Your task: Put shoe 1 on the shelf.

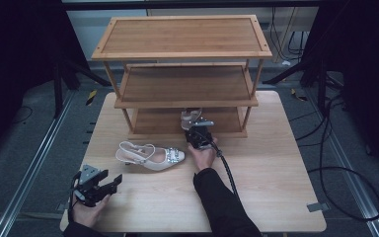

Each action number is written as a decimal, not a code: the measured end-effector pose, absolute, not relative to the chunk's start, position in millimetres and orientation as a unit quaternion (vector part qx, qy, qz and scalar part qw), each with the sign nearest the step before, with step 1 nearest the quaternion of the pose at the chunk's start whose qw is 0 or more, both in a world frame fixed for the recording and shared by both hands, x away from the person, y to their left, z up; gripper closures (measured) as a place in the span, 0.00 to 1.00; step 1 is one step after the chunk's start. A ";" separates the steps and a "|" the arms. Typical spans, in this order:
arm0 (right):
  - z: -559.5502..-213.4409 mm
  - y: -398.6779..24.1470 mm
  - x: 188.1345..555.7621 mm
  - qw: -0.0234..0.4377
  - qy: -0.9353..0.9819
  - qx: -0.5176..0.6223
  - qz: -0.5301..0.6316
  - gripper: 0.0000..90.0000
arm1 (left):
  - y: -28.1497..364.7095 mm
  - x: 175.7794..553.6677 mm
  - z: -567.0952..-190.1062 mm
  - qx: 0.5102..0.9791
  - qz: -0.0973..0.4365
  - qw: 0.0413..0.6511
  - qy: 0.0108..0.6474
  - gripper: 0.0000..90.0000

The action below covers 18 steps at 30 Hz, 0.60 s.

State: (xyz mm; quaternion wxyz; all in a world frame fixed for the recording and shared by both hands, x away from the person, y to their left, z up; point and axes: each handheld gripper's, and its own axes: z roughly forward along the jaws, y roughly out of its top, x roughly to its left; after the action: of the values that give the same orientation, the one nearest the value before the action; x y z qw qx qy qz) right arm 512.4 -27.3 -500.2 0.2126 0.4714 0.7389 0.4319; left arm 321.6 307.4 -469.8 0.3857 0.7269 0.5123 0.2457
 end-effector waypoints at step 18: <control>-488.1 -39.7 470.1 0.197 0.771 0.418 0.438 0.74 | 307.7 348.5 -480.3 0.755 0.243 0.353 0.495 0.50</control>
State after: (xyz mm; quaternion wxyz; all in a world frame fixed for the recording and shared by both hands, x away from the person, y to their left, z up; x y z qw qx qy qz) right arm 470.1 -39.7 -488.1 0.1972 0.4177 0.7713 0.4378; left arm 348.5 307.7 -480.3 0.3534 0.7554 0.4955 0.2429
